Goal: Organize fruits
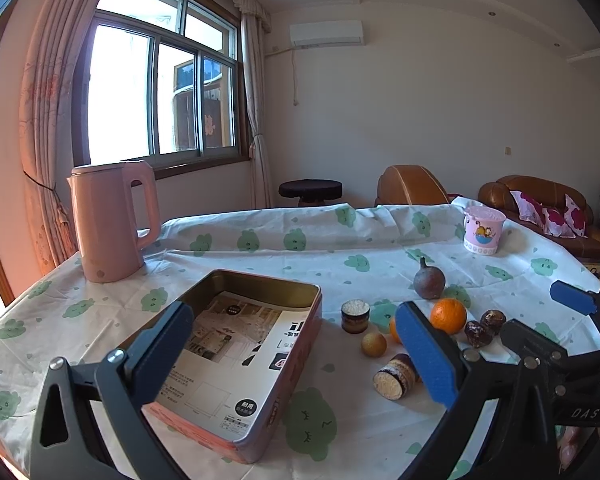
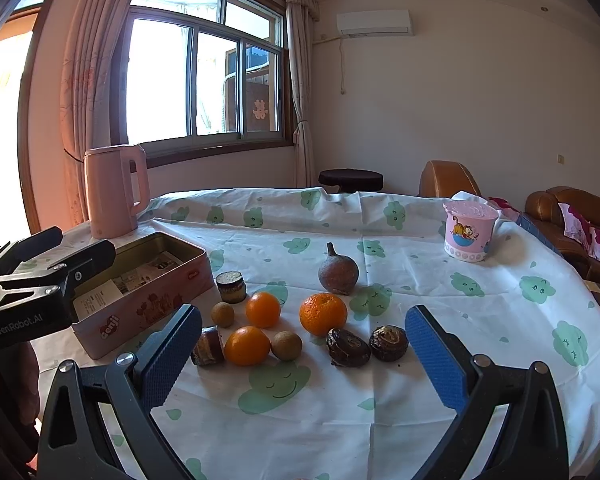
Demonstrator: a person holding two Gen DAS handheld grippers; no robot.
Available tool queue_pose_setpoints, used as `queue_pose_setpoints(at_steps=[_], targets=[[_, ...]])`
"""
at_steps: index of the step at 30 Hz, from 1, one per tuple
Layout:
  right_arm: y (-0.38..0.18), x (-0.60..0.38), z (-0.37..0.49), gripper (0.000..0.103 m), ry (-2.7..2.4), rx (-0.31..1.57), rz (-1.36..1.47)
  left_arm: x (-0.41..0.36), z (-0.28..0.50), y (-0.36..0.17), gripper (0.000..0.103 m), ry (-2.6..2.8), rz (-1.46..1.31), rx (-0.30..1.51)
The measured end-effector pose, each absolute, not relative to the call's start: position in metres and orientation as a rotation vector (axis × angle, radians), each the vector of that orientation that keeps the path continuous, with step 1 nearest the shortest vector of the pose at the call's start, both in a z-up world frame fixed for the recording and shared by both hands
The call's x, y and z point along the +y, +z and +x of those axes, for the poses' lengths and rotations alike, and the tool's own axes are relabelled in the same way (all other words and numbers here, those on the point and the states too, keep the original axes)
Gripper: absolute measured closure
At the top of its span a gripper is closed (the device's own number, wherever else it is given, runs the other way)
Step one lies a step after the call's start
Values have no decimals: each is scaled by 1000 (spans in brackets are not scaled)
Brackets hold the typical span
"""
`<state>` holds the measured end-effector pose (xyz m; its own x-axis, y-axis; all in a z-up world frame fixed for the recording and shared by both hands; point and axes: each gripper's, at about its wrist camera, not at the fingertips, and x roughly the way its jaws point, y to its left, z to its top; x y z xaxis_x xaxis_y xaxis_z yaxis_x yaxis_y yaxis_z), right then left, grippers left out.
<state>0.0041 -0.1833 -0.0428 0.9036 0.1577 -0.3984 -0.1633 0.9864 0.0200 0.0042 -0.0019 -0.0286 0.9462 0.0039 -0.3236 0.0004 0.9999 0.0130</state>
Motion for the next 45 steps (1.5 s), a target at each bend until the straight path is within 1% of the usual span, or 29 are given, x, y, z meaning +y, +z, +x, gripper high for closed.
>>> queue_pose_setpoints(at_steps=[12,20,22,23,25,27,29,30,31,33,35,37,38,40,42,45], targets=[[-51,-195,8,1,146,431,0,-14,15,-35,0,-14,25,381],[-63,-211,11,1,83,447,-8,-28,30,-47,1,-104,23,468],[-65,-215,12,1,78,449,2,-31,34,-50,9,-130,22,497],[-65,-216,13,1,78,449,7,-33,37,-52,10,-146,20,516],[-67,-218,14,1,80,451,9,-38,41,-57,20,-182,16,549],[-69,-219,15,1,76,453,3,-45,45,-59,25,-218,21,576],[-71,-220,18,1,77,462,-2,-51,48,-62,27,-247,29,598],[-72,-220,20,1,82,470,-4,-54,50,-64,32,-262,36,611],[-72,-221,21,3,86,476,-6,-57,53,-66,39,-276,46,627],[-73,-220,25,11,99,497,-18,-61,58,-69,44,-293,58,653],[-72,-219,31,22,111,522,-38,-64,63,-72,46,-307,66,681],[-72,-216,38,27,119,546,-62,-65,66,-75,52,-321,63,705],[-73,-214,42,31,125,561,-78,-65,67,-76,52,-327,64,714],[-74,-209,49,34,141,591,-107,-66,70,-77,52,-339,62,731],[-77,-203,58,37,158,630,-136,-66,73,-79,56,-352,56,743],[-84,-198,69,43,171,681,-161,-64,78,-81,56,-360,46,763]])
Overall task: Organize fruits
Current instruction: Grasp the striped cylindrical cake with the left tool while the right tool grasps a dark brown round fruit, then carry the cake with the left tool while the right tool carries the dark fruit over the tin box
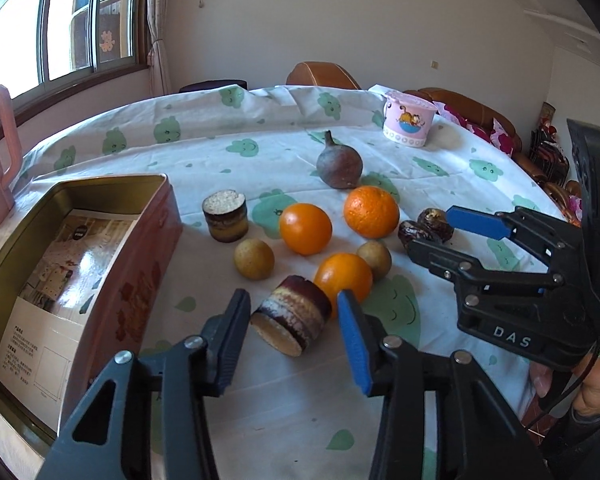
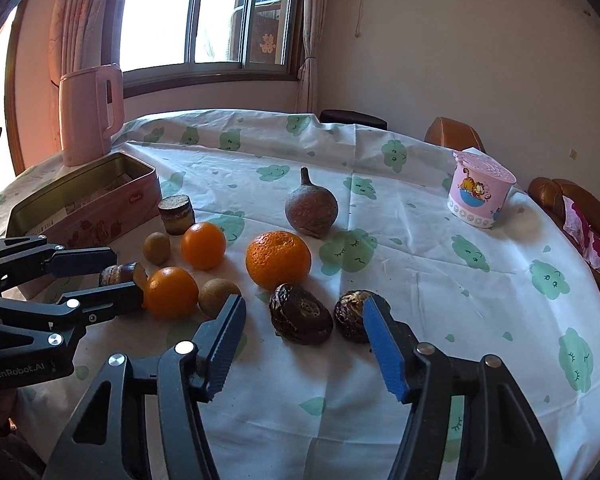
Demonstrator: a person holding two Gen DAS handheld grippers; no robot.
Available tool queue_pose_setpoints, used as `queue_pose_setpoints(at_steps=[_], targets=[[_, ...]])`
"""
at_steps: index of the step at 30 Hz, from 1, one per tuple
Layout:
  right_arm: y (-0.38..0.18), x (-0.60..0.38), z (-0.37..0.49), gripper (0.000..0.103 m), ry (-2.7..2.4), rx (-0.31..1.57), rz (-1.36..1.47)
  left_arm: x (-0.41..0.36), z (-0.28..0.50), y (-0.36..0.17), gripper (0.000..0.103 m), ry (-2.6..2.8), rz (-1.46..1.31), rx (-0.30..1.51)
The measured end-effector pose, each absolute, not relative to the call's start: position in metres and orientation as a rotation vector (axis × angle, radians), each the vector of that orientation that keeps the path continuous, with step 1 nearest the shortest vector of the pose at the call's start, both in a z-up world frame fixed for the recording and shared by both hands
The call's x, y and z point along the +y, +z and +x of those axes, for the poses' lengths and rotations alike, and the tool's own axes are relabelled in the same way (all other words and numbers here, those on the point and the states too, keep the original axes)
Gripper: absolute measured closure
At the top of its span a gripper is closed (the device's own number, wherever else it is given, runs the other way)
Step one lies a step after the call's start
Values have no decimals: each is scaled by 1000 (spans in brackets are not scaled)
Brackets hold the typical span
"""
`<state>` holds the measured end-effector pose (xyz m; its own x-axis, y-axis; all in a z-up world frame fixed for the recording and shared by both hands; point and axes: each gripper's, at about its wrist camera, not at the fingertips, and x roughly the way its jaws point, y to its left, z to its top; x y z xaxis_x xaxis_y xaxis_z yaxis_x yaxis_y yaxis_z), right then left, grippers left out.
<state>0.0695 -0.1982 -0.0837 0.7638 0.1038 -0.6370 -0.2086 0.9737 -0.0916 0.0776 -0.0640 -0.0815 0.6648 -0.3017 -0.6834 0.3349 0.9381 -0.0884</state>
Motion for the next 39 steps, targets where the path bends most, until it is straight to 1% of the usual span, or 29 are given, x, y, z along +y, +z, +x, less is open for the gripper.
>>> queue_pose_setpoints(at_steps=[1,2,3,7,26,39], targets=[[-86,-197,73,47,175,700,-166,-63,79,-82,57,-366,39,768],[-89,-196,77,53,186,726,-169,-62,80,-83,58,-369,31,774],[-91,-196,80,56,200,746,-169,-61,81,-83,58,-372,20,776],[-94,-199,82,63,213,766,-152,-58,80,-82,59,-371,3,770],[-80,-208,64,64,257,628,-79,-44,64,-71,59,-348,-38,636],[-75,-207,53,64,265,549,-84,-43,52,-65,59,-327,-31,553]])
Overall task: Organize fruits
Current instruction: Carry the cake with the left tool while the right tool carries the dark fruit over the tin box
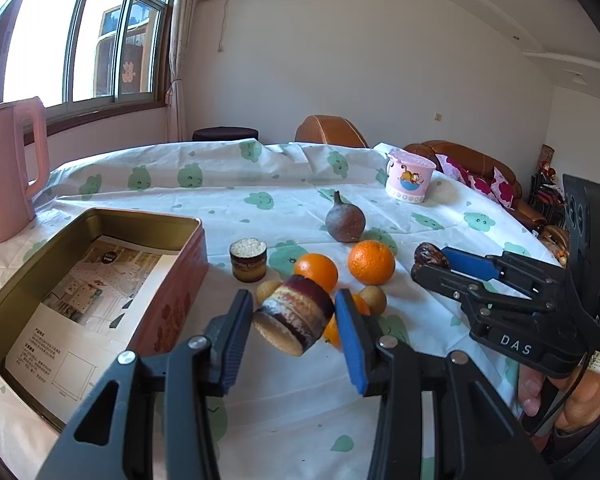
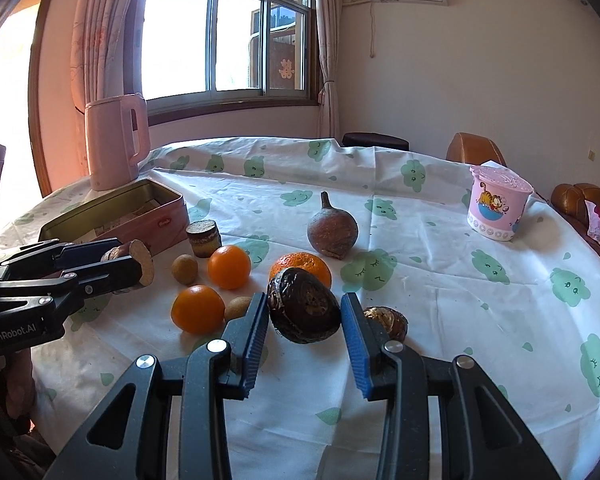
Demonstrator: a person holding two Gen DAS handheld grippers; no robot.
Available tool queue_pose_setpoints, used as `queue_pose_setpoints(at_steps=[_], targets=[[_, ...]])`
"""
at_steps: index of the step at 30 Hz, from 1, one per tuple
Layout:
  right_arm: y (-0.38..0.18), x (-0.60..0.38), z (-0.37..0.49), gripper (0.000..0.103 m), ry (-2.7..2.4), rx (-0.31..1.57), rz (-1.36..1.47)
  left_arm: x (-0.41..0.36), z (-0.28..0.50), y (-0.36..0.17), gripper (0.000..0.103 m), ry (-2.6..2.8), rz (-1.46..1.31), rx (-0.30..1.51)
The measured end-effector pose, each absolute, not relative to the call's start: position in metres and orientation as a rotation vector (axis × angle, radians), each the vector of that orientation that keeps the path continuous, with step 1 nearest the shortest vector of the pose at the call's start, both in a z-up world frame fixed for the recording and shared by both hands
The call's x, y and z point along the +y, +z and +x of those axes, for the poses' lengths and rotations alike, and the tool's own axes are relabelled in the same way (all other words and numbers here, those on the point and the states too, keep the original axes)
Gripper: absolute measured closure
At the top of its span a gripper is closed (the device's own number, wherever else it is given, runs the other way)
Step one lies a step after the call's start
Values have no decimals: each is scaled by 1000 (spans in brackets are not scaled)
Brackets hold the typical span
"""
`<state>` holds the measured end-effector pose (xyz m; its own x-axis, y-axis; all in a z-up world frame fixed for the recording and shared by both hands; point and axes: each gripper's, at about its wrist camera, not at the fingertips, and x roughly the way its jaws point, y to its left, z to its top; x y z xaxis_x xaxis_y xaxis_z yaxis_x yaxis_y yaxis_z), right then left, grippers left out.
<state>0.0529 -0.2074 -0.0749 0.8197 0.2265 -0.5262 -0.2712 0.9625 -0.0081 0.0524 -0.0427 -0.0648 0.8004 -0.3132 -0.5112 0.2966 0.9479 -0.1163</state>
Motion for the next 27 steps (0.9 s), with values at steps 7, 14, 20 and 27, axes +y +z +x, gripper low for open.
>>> queue_pose_setpoints(at_steps=[7,14,20,27], targets=[[-73,-208,47,64,265,509,-89,-40,46,-62,59,-316,-30,511],[-71,-207,42,64,263,473,-93,-39,41,-60,59,-309,-29,482],[-70,-208,38,64,263,449,-94,-38,37,-59,59,-302,-32,456],[-68,-207,34,64,263,420,-98,-37,35,-57,59,-297,-35,431]])
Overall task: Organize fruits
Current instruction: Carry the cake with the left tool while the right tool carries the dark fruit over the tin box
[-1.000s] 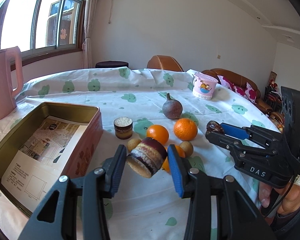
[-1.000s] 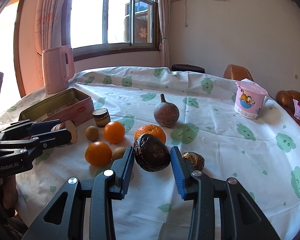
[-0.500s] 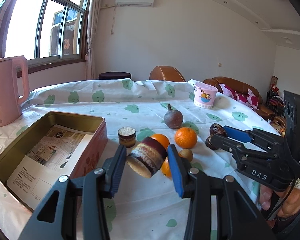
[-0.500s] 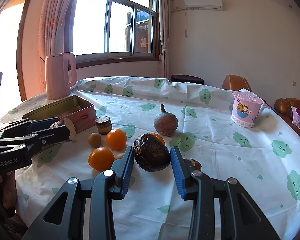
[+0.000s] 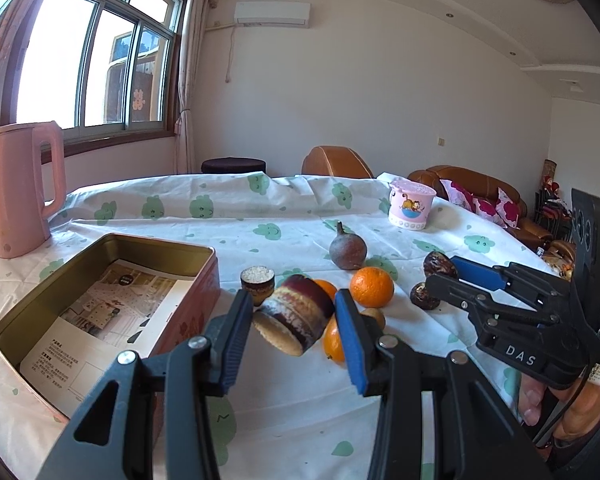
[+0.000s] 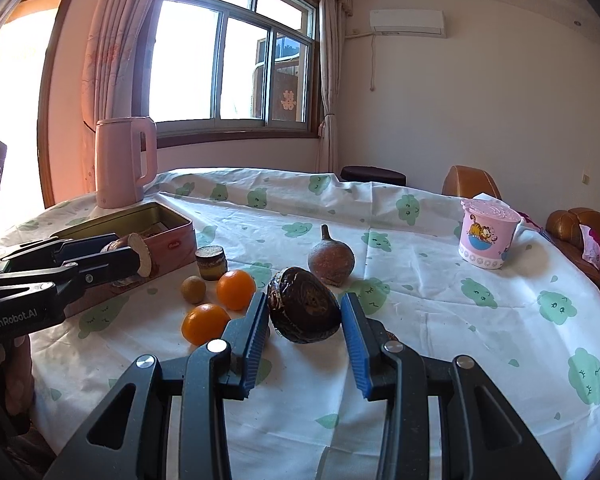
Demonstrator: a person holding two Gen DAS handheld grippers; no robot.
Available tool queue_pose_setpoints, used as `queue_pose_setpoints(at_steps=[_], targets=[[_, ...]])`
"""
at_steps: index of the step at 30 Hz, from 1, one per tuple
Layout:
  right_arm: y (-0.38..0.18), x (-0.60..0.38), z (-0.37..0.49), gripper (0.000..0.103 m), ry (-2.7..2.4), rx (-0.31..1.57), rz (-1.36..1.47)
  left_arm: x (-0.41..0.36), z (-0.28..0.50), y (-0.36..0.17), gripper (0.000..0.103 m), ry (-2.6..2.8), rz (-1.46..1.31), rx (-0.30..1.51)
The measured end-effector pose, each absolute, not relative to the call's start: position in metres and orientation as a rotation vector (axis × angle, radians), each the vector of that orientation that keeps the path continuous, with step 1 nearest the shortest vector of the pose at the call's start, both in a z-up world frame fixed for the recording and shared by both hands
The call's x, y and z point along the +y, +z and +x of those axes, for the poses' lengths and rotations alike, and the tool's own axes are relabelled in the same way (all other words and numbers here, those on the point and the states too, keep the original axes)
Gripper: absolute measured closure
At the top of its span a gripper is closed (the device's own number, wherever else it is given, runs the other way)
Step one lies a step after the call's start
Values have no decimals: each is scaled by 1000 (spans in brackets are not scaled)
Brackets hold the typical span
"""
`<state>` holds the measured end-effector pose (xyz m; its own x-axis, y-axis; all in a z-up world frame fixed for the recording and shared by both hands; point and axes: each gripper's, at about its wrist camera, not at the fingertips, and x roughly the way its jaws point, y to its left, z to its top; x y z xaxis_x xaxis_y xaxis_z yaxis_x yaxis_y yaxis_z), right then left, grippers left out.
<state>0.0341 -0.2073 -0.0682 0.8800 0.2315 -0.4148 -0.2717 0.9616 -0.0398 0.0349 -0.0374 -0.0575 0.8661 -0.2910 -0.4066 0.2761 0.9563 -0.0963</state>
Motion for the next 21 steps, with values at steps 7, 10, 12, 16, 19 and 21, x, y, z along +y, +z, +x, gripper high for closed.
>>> queue_pose_setpoints(at_steps=[7,10,12,16,19,21], targets=[[-67,-208,30,64,262,395,-100,-37,32,-56,59,-293,-36,415],[-67,-207,28,64,262,385,-100,-37,30,-55,59,-294,-32,406],[-66,-207,27,64,263,376,-101,-38,30,-55,59,-294,-28,400],[-66,-208,24,64,266,358,-103,-39,27,-54,59,-292,-23,384],[-65,-208,23,64,265,353,-106,-39,25,-52,59,-285,-19,376],[-65,-207,23,64,271,356,-114,-35,24,-50,59,-278,-25,376]])
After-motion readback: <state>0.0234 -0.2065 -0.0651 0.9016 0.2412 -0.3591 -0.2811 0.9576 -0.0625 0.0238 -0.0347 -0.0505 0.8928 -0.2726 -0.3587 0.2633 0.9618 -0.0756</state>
